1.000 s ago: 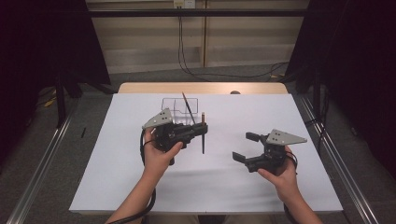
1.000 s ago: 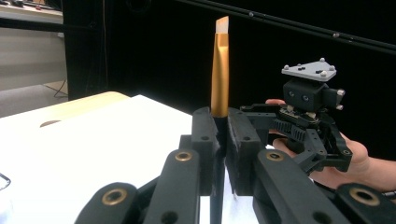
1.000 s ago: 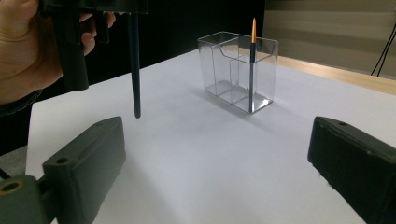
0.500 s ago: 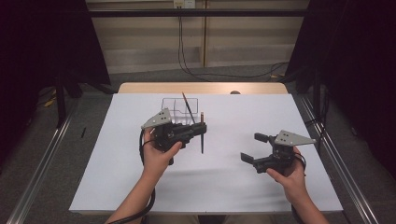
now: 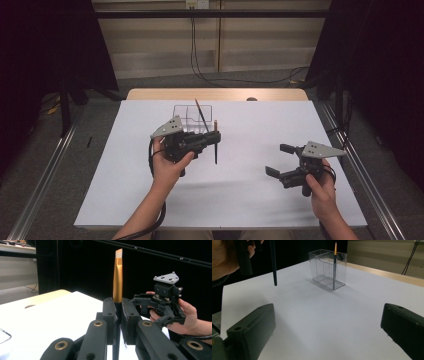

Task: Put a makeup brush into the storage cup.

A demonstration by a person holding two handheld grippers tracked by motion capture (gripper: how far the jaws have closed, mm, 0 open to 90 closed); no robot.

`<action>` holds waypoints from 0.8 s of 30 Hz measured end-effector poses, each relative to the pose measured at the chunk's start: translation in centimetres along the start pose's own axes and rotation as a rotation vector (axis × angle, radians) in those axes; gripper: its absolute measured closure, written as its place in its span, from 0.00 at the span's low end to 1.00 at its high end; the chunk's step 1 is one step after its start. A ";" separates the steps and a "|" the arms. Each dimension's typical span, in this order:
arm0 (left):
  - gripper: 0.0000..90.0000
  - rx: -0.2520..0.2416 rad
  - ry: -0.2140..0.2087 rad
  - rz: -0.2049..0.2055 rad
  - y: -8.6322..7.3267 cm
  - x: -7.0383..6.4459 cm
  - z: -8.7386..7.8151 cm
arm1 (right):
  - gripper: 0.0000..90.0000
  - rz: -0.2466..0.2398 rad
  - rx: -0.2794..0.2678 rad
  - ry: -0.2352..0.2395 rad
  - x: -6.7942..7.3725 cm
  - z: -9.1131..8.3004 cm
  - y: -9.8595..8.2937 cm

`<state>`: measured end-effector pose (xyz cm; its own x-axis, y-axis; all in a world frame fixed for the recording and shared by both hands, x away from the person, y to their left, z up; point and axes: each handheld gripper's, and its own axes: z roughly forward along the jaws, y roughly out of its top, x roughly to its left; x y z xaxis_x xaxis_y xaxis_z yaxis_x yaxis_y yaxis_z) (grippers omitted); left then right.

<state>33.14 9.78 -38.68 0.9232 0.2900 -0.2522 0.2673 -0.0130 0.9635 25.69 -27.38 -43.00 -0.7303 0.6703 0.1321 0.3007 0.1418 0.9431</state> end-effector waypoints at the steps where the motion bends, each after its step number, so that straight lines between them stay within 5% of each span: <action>1: 0.92 -0.001 -0.001 0.000 0.0 0.0 0.0 | 0.00 -0.002 0.000 -0.004 -0.1 -0.2 -0.1; 24: 0.92 -0.016 0.007 0.008 0.3 0.0 -0.2 | 0.00 0.027 -0.055 -0.028 -0.4 -2.5 -1.2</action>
<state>33.21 9.99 -38.37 0.9235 0.2964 -0.2437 0.2552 -0.0002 0.9669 24.14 -29.63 -43.45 -0.7045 0.6938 0.1493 0.2848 0.0837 0.9549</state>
